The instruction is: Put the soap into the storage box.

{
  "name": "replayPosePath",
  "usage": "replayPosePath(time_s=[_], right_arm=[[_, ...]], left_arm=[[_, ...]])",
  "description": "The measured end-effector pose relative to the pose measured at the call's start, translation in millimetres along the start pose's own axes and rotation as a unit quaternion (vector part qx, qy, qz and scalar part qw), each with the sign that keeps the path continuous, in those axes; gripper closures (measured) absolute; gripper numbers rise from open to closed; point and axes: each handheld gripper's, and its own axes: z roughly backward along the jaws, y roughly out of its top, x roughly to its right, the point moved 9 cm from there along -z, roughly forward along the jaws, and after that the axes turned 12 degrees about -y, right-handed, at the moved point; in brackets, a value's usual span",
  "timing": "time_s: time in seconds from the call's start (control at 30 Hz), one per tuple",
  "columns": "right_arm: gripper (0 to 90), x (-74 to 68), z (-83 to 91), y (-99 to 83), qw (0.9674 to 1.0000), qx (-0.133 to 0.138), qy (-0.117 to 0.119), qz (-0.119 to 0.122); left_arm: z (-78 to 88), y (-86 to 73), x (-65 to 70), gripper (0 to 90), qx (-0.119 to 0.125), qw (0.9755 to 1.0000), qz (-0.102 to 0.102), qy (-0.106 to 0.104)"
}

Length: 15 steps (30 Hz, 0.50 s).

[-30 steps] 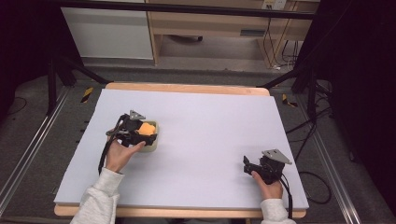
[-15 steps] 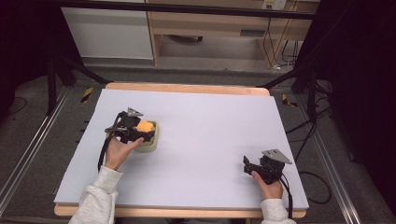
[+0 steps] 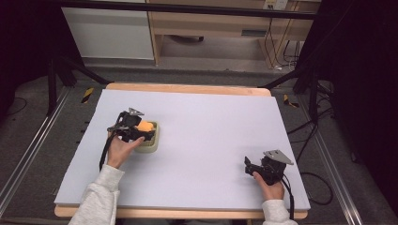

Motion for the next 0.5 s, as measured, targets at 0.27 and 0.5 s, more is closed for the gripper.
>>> replayPosePath(time_s=[0.27, 0.5], right_arm=[[5.2, 0.0, 0.0, 0.0, 1.0, 0.0, 0.0, 0.0], [5.2, 0.0, 0.1, 0.1, 1.0, 0.001, 0.0, 0.001]], left_arm=[[-8.3, -2.1, -2.3, 24.9, -0.008, 1.0, 0.002, 0.004], [-13.5, -6.8, -3.4, 24.9, -0.018, 0.9998, 0.005, 0.002]])
